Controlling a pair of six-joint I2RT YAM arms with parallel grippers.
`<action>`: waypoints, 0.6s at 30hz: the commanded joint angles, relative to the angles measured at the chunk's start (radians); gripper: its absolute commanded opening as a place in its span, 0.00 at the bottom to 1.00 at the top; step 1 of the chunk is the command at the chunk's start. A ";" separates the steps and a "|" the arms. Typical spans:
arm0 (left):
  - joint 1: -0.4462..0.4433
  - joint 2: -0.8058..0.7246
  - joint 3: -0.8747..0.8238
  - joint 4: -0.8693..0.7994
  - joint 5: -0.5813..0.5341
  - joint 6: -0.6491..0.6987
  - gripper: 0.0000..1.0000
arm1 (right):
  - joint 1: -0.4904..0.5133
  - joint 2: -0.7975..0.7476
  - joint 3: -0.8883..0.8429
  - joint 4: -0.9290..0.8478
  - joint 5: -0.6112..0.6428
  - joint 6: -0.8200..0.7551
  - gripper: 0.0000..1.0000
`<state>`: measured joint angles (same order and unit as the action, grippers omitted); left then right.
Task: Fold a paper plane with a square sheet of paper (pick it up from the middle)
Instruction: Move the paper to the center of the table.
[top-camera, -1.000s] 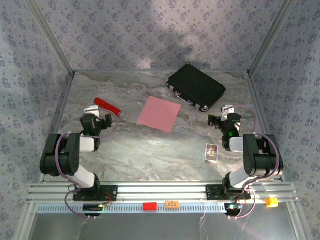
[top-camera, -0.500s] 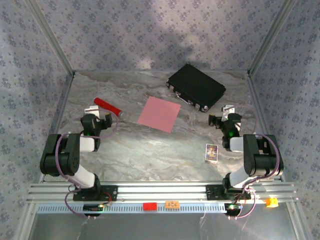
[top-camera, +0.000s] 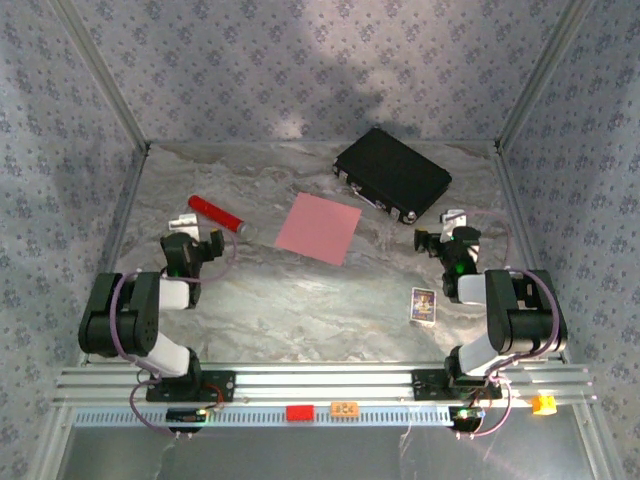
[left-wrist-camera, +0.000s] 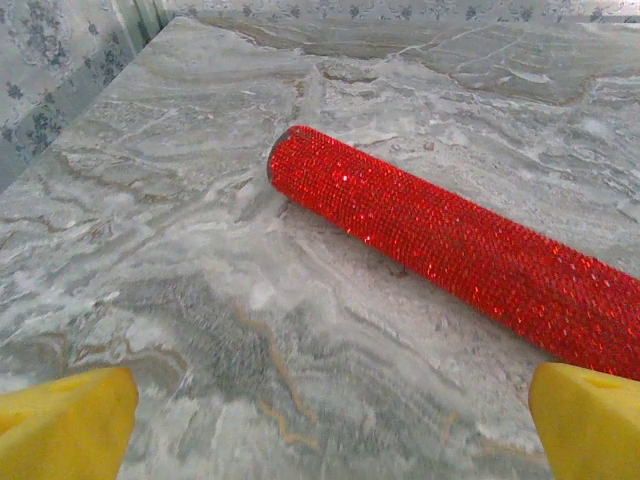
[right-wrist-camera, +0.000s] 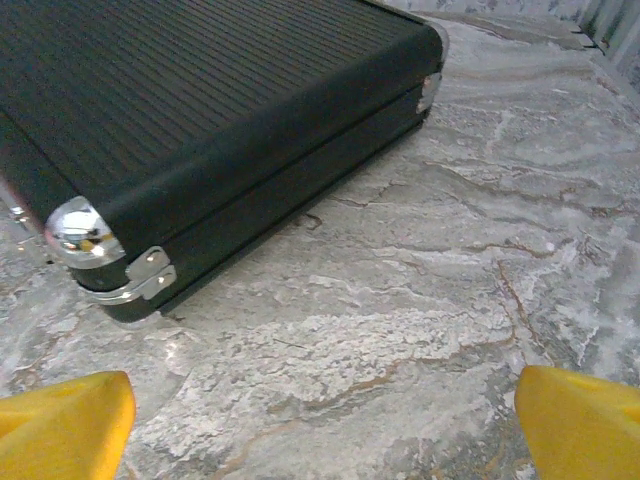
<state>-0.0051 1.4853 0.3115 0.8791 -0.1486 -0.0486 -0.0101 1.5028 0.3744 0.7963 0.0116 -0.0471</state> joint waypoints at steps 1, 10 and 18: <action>-0.005 -0.119 -0.015 -0.005 -0.038 -0.003 1.00 | 0.012 -0.087 0.011 -0.064 0.011 -0.030 0.99; -0.003 -0.409 0.114 -0.486 -0.072 -0.194 1.00 | 0.072 -0.334 0.183 -0.519 -0.029 0.126 0.99; -0.002 -0.457 0.295 -0.958 -0.013 -0.569 1.00 | 0.173 -0.248 0.401 -0.773 -0.176 0.518 0.99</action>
<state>-0.0078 1.0370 0.5667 0.1692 -0.1856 -0.4229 0.1310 1.2156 0.7341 0.1677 -0.0811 0.2790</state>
